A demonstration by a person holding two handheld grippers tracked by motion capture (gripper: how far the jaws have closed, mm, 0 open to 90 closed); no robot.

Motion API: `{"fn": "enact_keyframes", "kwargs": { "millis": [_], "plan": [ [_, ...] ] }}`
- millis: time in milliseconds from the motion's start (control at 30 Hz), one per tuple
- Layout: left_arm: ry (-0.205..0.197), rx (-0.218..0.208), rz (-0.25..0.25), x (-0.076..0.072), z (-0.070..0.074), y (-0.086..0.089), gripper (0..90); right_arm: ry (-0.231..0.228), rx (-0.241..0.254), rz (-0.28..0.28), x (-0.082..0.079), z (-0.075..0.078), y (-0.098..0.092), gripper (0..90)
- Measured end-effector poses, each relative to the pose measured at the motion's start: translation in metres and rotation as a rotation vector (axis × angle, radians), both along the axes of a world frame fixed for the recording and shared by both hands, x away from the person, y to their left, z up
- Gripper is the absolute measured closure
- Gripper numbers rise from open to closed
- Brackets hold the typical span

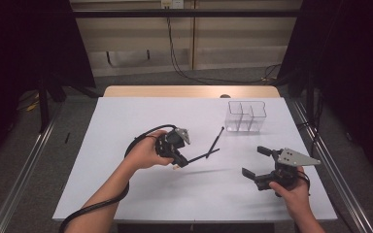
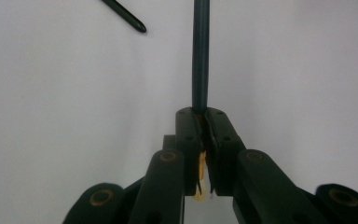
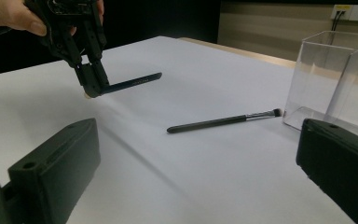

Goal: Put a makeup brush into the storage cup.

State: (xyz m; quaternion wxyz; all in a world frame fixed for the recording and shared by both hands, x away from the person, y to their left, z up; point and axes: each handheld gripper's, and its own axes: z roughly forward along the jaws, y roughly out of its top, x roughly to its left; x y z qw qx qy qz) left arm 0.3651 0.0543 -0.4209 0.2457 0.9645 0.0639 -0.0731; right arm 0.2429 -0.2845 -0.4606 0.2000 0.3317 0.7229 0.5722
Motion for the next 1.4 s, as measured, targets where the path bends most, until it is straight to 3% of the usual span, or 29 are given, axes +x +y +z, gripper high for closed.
{"fn": "enact_keyframes", "kwargs": {
  "millis": [67, 267, 333, 700, 767, 833, 933, 1067, 1133, 1400],
  "plan": [
    [-0.001, 0.008, -0.002, -0.001, 0.002, -0.001, 84.5, 0.024, 0.002, 0.016, 0.003, 0.001, 0.002, 0.0],
    [0.003, 0.006, -0.014, 0.0, 0.007, -0.005, 84.6, 0.025, -0.021, 0.035, 0.006, 0.004, 0.006, 0.0],
    [-0.002, 0.003, -0.015, 0.0, 0.006, -0.007, 84.5, 0.05, -0.041, 0.042, 0.01, 0.003, 0.009, 0.0],
    [0.003, 0.019, -0.024, -0.004, 0.002, -0.01, 84.5, 0.085, -0.101, 0.107, 0.025, 0.014, 0.023, 0.0],
    [0.002, 0.032, -0.027, -0.004, 0.003, -0.01, 84.5, 0.1, -0.119, 0.12, 0.028, 0.016, 0.025, 0.0],
    [0.006, 0.032, -0.035, -0.005, 0.004, -0.011, 84.5, 0.124, -0.175, 0.143, 0.032, 0.021, 0.03, 0.0],
    [0.001, 0.031, -0.033, -0.005, 0.005, -0.013, 84.5, 0.138, -0.217, 0.155, 0.035, 0.025, 0.033, 0.0],
    [0.004, 0.033, -0.038, -0.006, 0.004, -0.015, 84.6, 0.148, -0.257, 0.184, 0.04, 0.032, 0.04, 0.0],
    [-0.002, 0.056, -0.062, -0.007, 0.004, -0.016, 84.5, 0.157, -0.289, 0.201, 0.043, 0.035, 0.043, 0.0],
    [-0.009, 0.057, -0.066, -0.006, 0.007, -0.019, 84.5, 0.199, -0.382, 0.263, 0.052, 0.047, 0.06, 0.0]
  ]
}}
